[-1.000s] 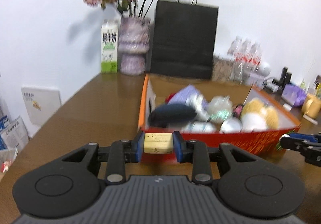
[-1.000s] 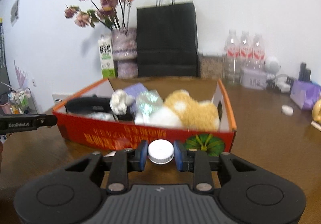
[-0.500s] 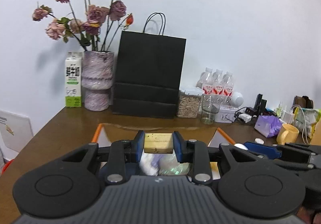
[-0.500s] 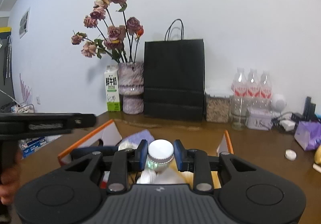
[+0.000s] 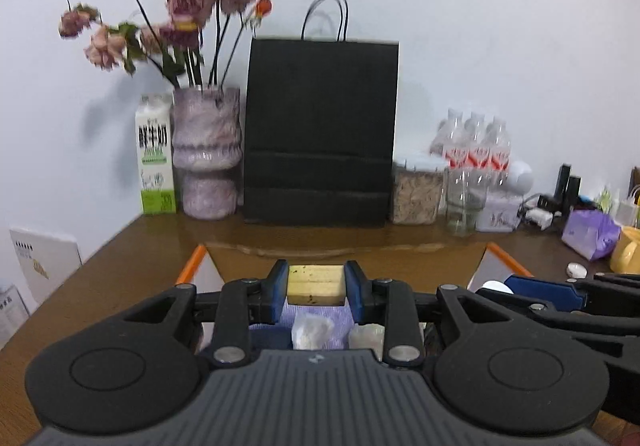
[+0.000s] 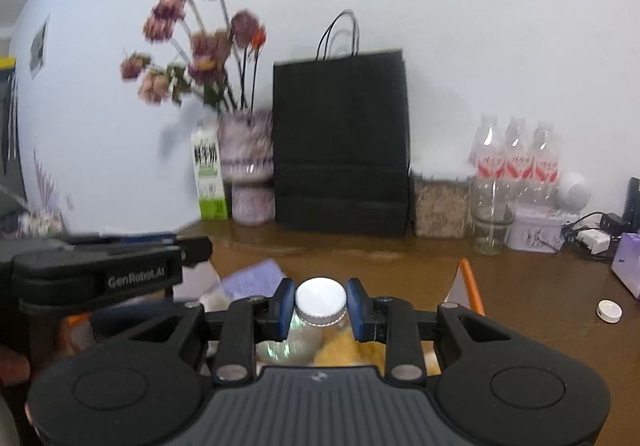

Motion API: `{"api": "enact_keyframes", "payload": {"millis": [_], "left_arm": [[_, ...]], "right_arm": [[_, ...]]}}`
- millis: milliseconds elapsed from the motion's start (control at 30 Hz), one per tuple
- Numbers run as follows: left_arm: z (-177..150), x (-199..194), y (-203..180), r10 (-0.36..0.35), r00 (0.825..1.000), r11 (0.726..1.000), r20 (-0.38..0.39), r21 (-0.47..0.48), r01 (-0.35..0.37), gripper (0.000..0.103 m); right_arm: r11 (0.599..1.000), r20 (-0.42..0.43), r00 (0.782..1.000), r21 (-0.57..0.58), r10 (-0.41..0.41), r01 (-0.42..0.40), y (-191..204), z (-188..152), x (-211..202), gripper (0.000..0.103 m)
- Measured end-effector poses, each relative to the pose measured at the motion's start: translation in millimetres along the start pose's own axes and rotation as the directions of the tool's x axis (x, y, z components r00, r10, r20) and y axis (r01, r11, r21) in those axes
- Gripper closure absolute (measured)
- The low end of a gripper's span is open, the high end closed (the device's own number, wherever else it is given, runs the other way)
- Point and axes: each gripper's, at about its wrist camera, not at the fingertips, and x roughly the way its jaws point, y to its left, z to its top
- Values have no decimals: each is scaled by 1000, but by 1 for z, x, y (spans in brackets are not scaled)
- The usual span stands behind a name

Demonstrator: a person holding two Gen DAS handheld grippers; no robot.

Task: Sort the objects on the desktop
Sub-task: 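Carry the soap bar and cap over the box and open both tools, then pull both tools back from the box toward the remaining caps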

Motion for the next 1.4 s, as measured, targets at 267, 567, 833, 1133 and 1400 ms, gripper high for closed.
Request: {"api": "enact_keyframes", "payload": {"millis": [267,567,833,1133,1400], "left_arm": [[-8,11,0,11,999,1000,-40,11,-10,72],[-11,8,-1,15,999,999,-29,30,-14,72],[-7,-8,1,37,999,999,33,16,-38,20],[-5,-16,3,90,991,996,99,-6,-89,0],[-7,-22,3,79,991,997,106,-7,-79,0]], "right_arm": [[999,-27,999,21,-28,28,-5,-9,8,76],[999,-28,999,13,-43,44,-3,-12,9,76],[997,24,997,36,-73,72,-6,-11,-4,28],[993,76,991,54,-106,102,-10,-9,-16,0],[994,67,992,30,-111,109,-5,-14,-18,0]]}}
